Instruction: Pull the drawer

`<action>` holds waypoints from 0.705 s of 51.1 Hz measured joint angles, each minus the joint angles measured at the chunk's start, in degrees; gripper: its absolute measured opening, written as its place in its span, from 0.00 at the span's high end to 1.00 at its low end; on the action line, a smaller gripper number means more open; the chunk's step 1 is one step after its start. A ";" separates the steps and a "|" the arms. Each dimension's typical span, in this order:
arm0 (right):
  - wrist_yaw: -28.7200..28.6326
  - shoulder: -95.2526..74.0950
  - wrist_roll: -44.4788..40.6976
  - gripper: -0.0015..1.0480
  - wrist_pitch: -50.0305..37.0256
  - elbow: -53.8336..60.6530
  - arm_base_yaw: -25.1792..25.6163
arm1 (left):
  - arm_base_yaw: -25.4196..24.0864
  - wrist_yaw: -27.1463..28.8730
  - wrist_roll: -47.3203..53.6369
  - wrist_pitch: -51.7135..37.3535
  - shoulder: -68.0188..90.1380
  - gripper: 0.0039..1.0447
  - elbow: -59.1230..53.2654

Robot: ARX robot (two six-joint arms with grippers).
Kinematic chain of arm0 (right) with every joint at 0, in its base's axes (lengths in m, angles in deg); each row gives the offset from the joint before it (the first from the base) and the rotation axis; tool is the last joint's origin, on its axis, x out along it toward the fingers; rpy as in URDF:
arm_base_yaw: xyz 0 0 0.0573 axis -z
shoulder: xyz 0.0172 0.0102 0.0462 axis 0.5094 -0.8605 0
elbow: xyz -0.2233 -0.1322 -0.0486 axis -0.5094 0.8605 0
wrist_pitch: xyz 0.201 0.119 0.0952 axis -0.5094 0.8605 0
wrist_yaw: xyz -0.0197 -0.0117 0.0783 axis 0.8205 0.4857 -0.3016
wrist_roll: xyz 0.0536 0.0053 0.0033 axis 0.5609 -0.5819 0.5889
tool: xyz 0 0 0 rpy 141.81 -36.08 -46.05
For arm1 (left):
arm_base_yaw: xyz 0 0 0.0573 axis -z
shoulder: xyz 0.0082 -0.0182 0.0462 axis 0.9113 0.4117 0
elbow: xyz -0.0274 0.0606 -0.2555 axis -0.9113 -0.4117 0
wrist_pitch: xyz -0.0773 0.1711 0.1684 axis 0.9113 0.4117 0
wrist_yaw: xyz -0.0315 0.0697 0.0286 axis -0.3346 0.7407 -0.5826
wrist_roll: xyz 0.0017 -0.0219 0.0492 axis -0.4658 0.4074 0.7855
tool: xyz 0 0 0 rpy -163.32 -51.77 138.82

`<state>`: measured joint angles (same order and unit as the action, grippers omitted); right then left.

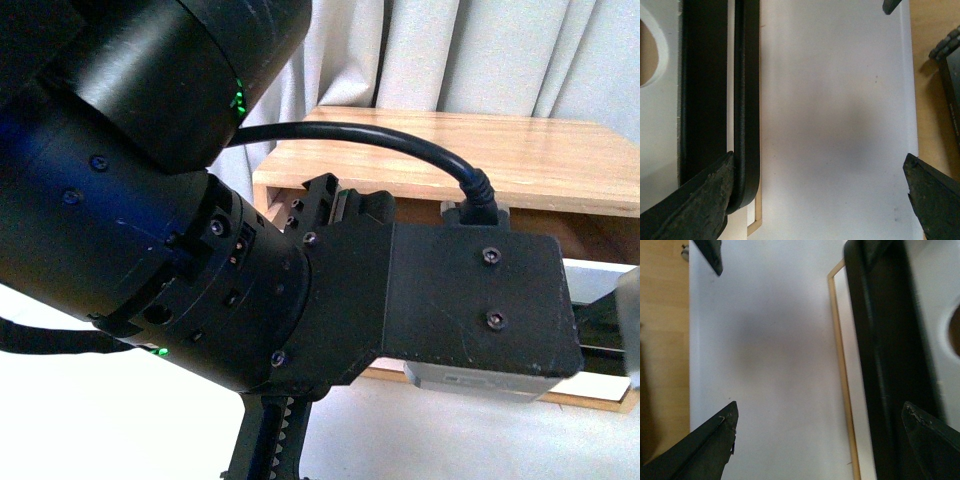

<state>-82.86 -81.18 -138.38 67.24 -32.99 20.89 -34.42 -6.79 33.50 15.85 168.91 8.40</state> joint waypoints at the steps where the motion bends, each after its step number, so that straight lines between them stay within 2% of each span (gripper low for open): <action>1: -0.20 0.37 0.20 0.09 -0.26 0.15 0.20 | -0.11 -0.20 -0.37 -0.35 -0.15 0.06 -0.22; 9: -3.04 5.70 3.15 0.09 -2.99 2.54 3.02 | -1.40 -2.82 -6.23 -6.21 -3.91 0.06 -2.97; 15: -4.72 10.36 7.28 0.09 -8.70 5.64 5.29 | -3.04 -3.82 -13.99 -14.19 -8.57 0.06 -5.53; 24: -6.56 19.04 19.82 0.09 -19.58 10.21 8.15 | -5.79 2.29 -26.95 -25.94 -15.76 0.06 -11.15; 30: -3.56 24.35 25.75 0.09 -22.21 12.57 9.31 | -8.41 3.10 -35.63 -28.89 -22.34 0.06 -15.89; 36: 5.25 29.16 33.24 0.09 -22.38 13.92 9.38 | -11.32 3.43 -41.22 -29.42 -29.94 0.06 -22.16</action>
<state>-77.62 -52.03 -105.13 44.86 -19.07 30.27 -45.74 -3.36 -7.72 -13.57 138.96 -13.76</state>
